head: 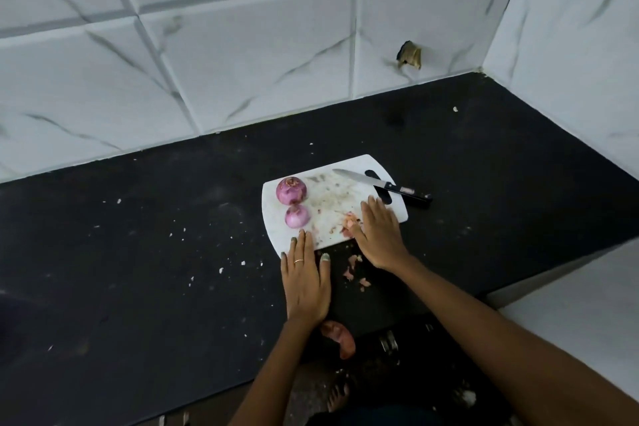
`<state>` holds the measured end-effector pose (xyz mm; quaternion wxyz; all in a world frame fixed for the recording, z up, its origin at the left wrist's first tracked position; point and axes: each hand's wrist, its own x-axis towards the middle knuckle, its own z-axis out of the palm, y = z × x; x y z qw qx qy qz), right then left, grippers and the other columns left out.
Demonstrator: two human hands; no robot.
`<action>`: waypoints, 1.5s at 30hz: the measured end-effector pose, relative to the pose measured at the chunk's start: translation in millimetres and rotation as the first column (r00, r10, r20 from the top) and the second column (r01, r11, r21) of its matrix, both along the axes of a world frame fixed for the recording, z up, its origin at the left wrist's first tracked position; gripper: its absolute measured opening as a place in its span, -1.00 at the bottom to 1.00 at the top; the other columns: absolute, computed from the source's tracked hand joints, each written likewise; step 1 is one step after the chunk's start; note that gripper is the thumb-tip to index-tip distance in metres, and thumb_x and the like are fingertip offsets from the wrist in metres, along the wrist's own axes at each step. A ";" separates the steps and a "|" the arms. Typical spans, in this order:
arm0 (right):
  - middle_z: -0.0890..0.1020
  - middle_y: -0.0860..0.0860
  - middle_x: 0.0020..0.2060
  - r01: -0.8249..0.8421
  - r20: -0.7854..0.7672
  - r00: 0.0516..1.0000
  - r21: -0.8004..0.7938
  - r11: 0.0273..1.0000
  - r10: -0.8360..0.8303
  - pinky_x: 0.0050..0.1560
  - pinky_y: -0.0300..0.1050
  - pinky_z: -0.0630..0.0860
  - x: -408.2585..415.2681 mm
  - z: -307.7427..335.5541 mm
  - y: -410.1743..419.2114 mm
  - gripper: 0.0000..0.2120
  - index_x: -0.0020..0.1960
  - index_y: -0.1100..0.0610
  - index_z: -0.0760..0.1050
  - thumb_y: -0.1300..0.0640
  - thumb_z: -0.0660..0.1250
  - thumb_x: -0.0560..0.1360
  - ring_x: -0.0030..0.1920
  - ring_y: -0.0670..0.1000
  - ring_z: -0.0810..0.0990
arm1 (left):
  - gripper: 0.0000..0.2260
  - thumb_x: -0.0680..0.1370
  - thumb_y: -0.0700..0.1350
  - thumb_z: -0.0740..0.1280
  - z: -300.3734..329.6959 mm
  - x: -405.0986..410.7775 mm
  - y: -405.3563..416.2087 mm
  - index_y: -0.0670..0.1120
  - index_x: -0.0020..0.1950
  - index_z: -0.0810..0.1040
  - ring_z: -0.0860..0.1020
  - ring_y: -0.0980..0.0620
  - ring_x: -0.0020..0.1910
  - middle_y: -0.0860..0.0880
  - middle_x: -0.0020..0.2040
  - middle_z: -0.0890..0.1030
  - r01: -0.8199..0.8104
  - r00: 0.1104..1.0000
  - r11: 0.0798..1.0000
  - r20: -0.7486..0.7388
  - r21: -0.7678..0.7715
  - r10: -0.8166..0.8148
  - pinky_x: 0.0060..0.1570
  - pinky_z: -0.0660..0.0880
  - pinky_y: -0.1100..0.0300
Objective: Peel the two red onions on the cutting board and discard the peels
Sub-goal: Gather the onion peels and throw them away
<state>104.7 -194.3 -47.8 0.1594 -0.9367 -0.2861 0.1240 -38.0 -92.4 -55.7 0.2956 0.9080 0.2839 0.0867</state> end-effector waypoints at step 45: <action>0.01 0.08 0.54 -0.656 0.057 0.752 -0.033 0.754 0.657 0.53 0.03 -0.19 -6.5 7.2 30.2 -0.43 0.55 0.17 -0.01 -0.12 -0.07 0.65 0.55 -0.01 -0.10 | -0.43 0.57 0.19 0.01 2.2 19.2 1.0 -0.13 0.39 0.45 0.46 0.21 0.26 0.04 0.28 0.52 -0.101 0.810 0.881 0.476 -0.462 0.342 0.24 0.36 0.37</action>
